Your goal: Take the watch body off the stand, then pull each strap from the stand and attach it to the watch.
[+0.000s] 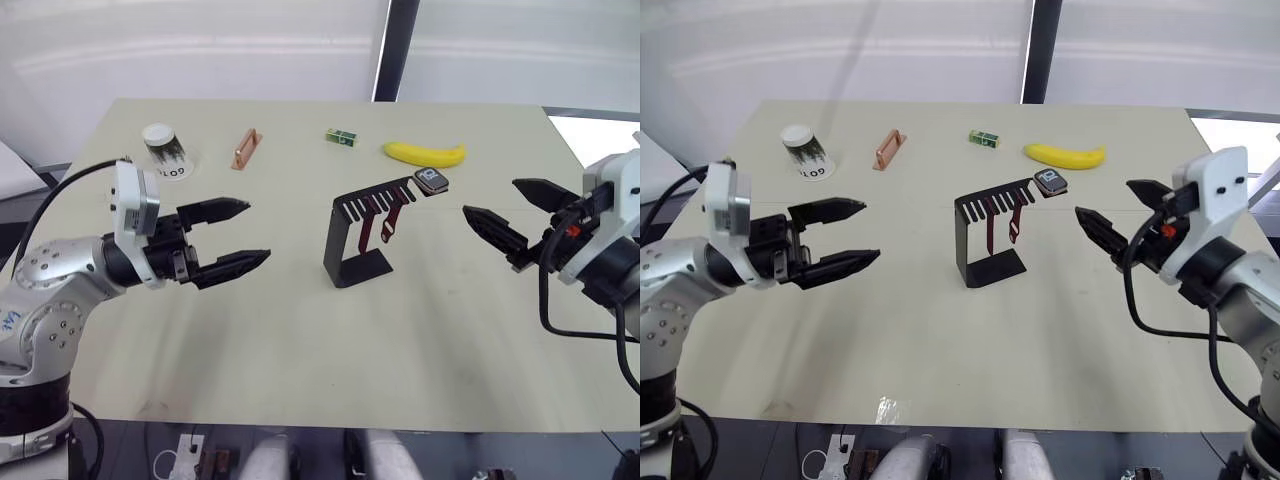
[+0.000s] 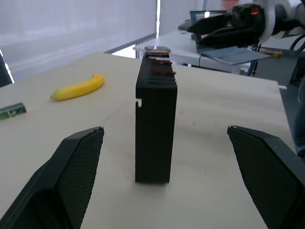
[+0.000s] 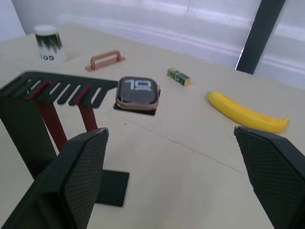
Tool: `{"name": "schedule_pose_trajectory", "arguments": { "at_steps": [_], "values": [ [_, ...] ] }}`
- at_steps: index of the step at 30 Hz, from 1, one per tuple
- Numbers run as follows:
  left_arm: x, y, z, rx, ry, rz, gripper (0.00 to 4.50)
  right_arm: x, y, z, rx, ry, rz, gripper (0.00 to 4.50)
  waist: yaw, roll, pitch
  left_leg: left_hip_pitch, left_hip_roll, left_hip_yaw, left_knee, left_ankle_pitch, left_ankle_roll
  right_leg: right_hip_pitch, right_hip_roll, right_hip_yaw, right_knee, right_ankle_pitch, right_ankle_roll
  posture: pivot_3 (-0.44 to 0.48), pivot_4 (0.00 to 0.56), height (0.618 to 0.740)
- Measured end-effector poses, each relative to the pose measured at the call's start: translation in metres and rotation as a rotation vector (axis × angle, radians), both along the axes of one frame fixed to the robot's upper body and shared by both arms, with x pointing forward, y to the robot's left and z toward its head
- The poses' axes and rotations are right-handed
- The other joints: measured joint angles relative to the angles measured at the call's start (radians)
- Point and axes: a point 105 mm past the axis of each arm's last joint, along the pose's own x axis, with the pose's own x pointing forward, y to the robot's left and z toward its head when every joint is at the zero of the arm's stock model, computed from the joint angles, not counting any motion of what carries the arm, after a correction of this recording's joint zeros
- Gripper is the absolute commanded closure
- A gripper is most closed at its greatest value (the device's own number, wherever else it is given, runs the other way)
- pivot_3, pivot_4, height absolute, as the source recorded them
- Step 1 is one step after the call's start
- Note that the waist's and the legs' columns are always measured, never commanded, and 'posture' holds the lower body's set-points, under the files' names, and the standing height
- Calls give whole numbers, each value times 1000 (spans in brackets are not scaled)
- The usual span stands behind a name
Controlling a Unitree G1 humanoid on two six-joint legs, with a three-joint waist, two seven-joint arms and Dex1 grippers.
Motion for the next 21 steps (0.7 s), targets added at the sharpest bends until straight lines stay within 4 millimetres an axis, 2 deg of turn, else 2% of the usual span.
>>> {"name": "schedule_pose_trajectory", "arguments": {
  "at_steps": [5, 9, 13, 21],
  "values": [
    [2, -15, 9, 43, -47, -52, 0, 12, 19, 19, 62, 6, -31, 27, -3, 0, 0, 0, 0, -1, 0, 0, -1, -1, 0, -1, 0, 0, 0, 0, 150, 740],
    [8, -19, 19, 28, -89, -55, 0, 21, 35, 16, 57, 62, -29, 27, -3, 0, 0, -1, 0, -1, 0, 1, -1, -1, 0, -1, 1, 0, 0, 0, 150, 740],
    [14, -26, 17, -9, -88, -70, 0, 28, 55, 13, 34, 100, 14, 27, -3, 0, 0, -2, 0, -1, 0, 1, 0, -1, 0, -2, 1, 0, 0, 0, 150, 740],
    [14, -29, 15, -15, -81, -80, 0, 38, 56, 3, 39, 153, -28, 27, -5, 0, 0, -4, 0, -3, 0, 1, 0, -2, 0, -3, 1, 0, 0, 0, 150, 740]
  ]
}}
